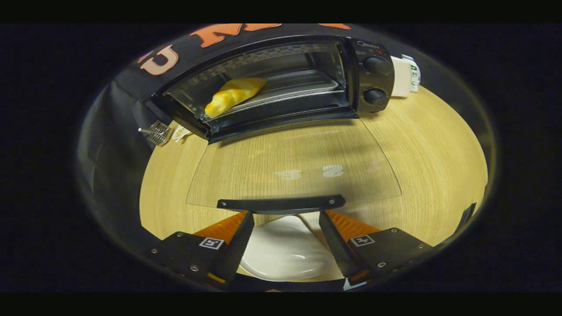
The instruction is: Open the toaster oven, put the food inside, and close the toaster oven door.
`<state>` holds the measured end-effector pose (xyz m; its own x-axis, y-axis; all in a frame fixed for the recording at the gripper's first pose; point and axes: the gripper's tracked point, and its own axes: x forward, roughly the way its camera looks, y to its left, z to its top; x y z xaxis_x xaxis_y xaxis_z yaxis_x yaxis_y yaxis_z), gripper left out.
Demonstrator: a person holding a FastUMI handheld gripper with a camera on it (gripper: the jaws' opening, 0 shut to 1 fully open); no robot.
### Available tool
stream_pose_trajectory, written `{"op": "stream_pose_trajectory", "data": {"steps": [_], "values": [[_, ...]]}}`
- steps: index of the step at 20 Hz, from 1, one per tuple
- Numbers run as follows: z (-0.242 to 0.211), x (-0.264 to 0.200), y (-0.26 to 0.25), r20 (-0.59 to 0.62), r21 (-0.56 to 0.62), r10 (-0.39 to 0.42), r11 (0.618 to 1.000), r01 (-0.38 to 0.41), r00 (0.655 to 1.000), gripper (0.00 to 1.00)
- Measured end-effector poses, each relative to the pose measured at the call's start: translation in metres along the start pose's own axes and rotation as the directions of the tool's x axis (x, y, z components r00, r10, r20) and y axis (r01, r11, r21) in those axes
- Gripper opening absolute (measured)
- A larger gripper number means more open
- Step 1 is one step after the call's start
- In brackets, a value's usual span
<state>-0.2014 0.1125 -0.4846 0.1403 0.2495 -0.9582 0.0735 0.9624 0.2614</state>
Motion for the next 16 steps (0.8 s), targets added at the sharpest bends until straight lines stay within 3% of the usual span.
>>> {"op": "stream_pose_trajectory", "data": {"steps": [9, 16], "values": [[0.017, -0.025, 0.009, 0.033, 0.010, 0.011, 1.000, -0.012, 0.999, 0.89], [0.064, -0.062, 0.026, 0.140, 0.034, 0.058, 0.997, -0.063, 0.988, 0.90]]}}
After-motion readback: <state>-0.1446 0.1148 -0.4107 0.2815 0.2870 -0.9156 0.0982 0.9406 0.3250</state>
